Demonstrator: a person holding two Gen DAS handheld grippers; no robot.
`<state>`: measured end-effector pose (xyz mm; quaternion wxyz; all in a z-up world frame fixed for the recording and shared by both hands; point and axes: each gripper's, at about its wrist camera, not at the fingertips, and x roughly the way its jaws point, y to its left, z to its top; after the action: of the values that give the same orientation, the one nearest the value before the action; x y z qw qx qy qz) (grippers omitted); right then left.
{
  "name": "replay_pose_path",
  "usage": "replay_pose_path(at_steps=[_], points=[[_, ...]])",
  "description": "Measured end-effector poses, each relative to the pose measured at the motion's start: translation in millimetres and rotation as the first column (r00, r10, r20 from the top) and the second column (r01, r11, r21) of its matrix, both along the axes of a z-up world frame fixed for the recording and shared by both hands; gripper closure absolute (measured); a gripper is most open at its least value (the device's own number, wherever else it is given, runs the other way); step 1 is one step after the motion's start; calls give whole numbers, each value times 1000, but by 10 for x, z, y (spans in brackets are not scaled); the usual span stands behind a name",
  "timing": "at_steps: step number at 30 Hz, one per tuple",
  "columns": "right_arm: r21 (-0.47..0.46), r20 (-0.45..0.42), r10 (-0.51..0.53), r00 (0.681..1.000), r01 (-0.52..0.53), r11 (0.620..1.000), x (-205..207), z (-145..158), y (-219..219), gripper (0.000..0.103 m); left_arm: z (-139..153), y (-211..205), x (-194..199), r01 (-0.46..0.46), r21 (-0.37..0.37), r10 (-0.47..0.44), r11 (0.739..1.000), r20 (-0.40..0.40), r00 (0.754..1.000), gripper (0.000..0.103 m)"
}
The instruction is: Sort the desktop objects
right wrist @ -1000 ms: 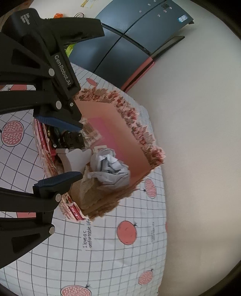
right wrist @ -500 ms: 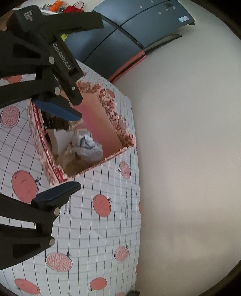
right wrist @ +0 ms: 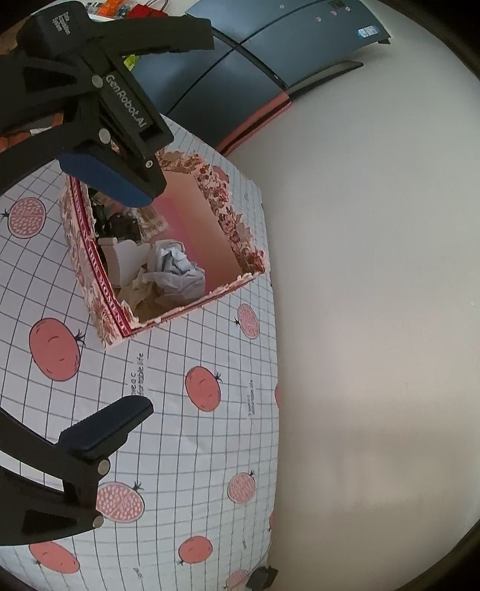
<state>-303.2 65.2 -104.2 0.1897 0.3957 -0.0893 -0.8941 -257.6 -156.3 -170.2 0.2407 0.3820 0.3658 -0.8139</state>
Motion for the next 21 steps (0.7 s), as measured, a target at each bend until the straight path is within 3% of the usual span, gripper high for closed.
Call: replay_pose_path(at_steps=[10,21], points=[[38,-15,-29,999,30,999,175,121,261,0,84,167,51,4,-23,-3,1000,23,1000,0],[110,-13,-70,997,71,991,702,88,691,0,56,833,358,150,-125,-141,981,77,987,0]])
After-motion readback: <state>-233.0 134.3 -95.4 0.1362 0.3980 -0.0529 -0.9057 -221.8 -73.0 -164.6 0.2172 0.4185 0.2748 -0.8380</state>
